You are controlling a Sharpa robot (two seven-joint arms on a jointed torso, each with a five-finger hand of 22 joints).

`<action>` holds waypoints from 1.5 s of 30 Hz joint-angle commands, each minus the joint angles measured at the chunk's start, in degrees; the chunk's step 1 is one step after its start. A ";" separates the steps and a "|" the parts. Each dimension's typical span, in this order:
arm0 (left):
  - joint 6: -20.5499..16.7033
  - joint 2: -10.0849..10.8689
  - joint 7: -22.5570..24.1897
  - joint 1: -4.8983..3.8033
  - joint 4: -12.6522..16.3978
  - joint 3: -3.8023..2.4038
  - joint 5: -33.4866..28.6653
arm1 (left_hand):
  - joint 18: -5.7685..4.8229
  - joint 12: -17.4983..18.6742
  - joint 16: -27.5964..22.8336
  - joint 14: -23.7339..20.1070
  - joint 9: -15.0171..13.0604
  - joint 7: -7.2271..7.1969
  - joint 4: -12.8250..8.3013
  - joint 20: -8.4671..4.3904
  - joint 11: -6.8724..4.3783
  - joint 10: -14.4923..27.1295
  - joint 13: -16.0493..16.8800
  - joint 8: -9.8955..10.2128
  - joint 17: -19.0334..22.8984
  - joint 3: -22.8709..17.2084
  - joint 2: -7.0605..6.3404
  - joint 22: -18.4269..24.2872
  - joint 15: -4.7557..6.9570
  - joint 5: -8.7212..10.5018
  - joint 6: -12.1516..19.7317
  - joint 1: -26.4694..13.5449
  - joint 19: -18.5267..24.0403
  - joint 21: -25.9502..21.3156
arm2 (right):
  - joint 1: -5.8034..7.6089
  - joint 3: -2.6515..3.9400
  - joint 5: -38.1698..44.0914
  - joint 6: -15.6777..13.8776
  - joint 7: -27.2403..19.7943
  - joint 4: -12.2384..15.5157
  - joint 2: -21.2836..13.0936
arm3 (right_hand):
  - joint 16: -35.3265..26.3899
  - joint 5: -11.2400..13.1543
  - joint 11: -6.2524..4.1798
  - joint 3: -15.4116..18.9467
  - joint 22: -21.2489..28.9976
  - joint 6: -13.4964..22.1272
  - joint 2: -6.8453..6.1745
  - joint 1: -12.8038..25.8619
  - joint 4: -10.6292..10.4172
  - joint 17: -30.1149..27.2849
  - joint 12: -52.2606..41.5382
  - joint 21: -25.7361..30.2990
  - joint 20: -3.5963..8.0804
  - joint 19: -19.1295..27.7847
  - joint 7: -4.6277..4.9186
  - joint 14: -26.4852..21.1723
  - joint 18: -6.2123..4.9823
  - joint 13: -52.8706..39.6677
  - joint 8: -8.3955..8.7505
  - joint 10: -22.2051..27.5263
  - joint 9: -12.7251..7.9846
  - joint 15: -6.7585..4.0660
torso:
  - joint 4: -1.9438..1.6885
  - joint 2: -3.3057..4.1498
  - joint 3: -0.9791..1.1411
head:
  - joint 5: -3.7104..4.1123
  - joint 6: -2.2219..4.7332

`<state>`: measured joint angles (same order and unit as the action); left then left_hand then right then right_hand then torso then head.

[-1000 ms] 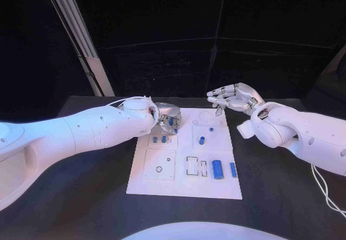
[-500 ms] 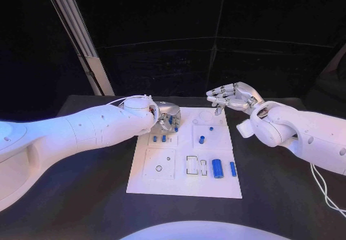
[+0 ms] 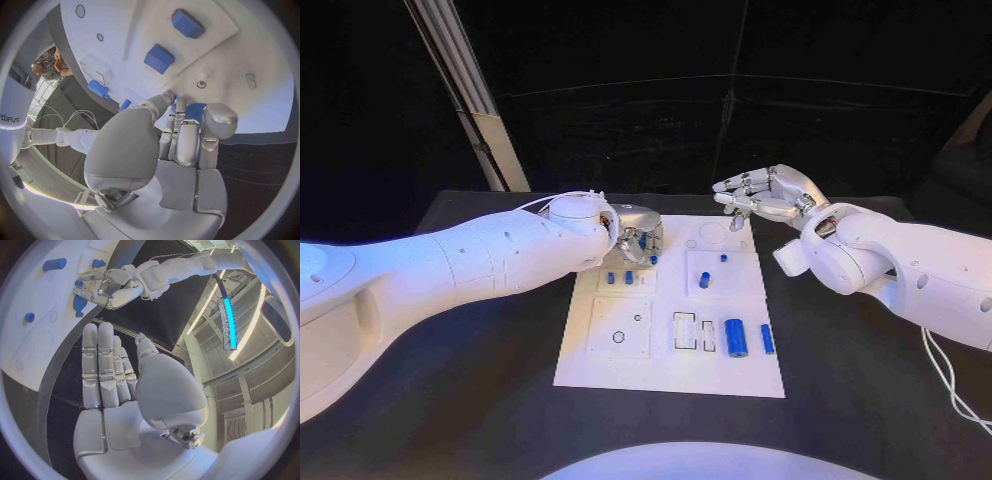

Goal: Assemble the parts on the task board

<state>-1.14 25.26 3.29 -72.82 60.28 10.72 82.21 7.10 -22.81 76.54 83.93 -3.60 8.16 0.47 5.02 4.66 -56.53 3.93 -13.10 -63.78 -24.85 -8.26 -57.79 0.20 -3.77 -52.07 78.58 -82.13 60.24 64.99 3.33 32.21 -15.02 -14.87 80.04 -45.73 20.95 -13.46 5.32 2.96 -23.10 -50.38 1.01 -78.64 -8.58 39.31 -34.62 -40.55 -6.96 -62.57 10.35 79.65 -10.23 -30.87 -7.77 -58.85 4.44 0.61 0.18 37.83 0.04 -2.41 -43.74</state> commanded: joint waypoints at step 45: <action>-5.48 2.23 -0.77 0.58 2.88 0.12 -1.00 | -0.82 2.31 0.90 1.44 -0.87 -0.41 -4.41 -0.82 -1.10 -7.64 0.35 1.23 0.40 -6.18 3.27 -3.43 1.16 0.60 -9.18 1.85 -0.33 2.85 | 0.10 0.03 -0.07 0.36 -0.48 0.10 -0.17 | -0.37 -0.38 -0.01 0.39 0.13 0.35 0.66 0.01 -0.08 0.12 -0.40 0.26 0.04 -0.49 -0.10 0.19 -0.28 0.11 -0.37 0.30 0.02 0.28 | -0.02 -0.07 -0.02 | 0.36 0.30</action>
<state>-4.79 27.24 2.71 -72.21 62.63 10.91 81.90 7.11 -20.79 77.05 84.05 -4.56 7.80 -3.96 4.63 3.58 -63.88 4.22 -12.18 -63.45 -30.69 -4.68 -61.16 1.13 -3.10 -60.73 80.69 -82.54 62.90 64.99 3.33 32.21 -15.00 -14.86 80.06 -45.87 20.95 -13.46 5.32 2.96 -23.04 -50.39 1.01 -78.64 -8.58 39.36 -34.82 -40.55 -6.95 -62.57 10.35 79.65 -10.22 -30.82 -7.77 -58.85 4.44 0.61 0.20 37.83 0.01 -2.07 -43.48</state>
